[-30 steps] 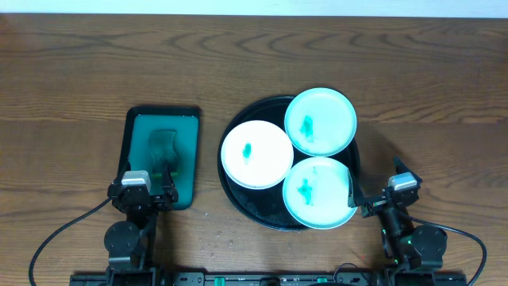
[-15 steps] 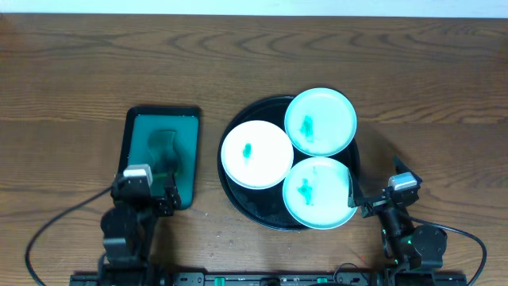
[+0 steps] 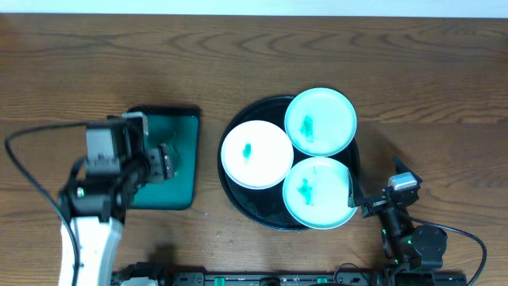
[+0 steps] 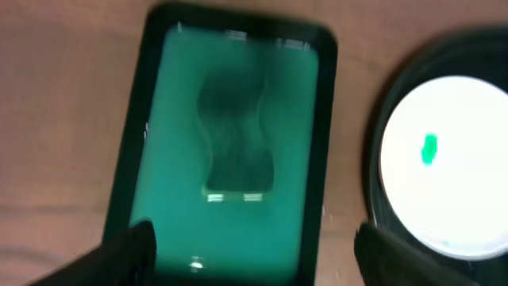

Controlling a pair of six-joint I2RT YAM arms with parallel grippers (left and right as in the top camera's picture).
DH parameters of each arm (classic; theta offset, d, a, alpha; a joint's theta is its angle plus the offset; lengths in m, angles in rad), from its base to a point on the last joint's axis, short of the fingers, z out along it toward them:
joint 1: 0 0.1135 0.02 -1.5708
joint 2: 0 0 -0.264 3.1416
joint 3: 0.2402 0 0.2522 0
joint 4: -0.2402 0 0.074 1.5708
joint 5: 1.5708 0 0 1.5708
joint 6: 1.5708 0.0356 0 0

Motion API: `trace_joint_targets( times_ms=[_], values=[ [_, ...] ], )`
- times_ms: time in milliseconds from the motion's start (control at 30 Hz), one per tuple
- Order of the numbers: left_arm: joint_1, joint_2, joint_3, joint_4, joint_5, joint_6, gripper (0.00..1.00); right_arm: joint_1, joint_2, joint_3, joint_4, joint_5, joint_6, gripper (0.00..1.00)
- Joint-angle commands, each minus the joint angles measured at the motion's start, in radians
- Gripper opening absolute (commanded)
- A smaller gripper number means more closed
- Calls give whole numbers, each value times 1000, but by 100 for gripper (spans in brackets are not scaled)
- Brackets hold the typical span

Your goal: Clean dirty plates on tray and stack at the side

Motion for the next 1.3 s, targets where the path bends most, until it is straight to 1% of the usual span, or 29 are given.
trace_joint_targets(
  times_ms=[0,33,133,300,733,867,967,1000,1033,1067,1167,1267],
  values=[
    [3,68,81,-56,54,-9,80,-8,2,-2,-4,-8,11,99],
    [3,80,83,-63,98,-9,81,-8,2,-2,-4,-8,11,99],
    [3,95,83,-73,165,-9,80,-8,2,-2,-4,-8,11,99],
    [3,98,83,-74,220,-9,80,-8,2,-2,-4,-7,11,99],
    [3,98,83,-92,224,-16,80,-8,2,-2,-4,-7,10,99],
    [3,98,83,-92,224,-16,80,-9,2,-1,8,67,11,99],
    [3,98,83,-93,224,-16,80,-9,2,3,39,1,81,99],
    [3,98,83,-92,224,-16,80,-9,2,15,7,-13,137,99],
    [3,98,83,-92,224,-16,80,-9,4,40,-68,-21,210,99],
    [3,98,83,-92,224,-16,80,-9,8,62,-134,-27,246,99],
    [3,98,83,-88,224,-16,80,-9,44,159,-366,-62,264,99],
    [3,98,83,-88,224,-16,80,-8,124,295,-549,-87,241,99]
  ],
)
